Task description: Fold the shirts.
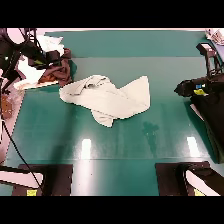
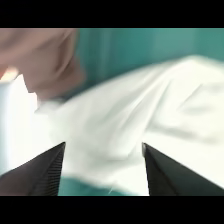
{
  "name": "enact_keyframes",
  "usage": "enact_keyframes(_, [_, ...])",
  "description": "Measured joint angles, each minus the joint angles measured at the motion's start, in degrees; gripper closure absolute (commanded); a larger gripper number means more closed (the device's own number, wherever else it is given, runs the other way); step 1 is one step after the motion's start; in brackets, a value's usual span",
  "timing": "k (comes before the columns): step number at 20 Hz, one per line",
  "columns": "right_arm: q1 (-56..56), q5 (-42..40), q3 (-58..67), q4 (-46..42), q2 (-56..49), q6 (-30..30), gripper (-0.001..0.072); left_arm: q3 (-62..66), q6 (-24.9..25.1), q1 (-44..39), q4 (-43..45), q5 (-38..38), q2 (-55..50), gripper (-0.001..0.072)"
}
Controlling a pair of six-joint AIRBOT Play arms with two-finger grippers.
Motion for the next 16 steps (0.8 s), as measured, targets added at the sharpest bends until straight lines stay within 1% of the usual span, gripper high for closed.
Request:
enact_keyframes(3, [-1.0,-2.0,-3.3,-0.1,0.0,0.0,0.0590,-4.0,2.0,0.3,1.2,-3.2,2.0,0.0162])
enact_keyframes(4, [-1.5,-3.1,-4.9,0.1,0.0,0.0,0.0590,-5.5,2.3,0.4,2.0,-3.5,2.6,0.0230])
enact_keyframes(5, [-1.9,-4.3,-6.8,0.6,0.0,0.0,0.0590,-7.0,2.7,0.5,2.6,-3.6,3.1,0.0236])
enact_keyframes(9, [-3.9,-8.2,-12.8,3.2,0.0,0.0,0.0590,-12.3,3.2,0.6,3.7,-2.0,3.9,0.0230])
enact_keyframes(10, [-4.1,-8.6,-13.7,3.5,0.0,0.0,0.0590,-13.5,3.3,0.9,3.7,-1.3,4.0,0.0168])
enact_keyframes(13, [-4.5,-9.0,-15.2,4.3,0.0,0.0,0.0590,-16.6,3.8,4.3,1.3,1.2,3.9,0.0157])
enact_keyframes(16, [-4.7,-9.3,-15.7,4.9,0.0,-0.1,0.0589,-17.9,8.0,9.1,-4.6,3.0,2.6,0.0156])
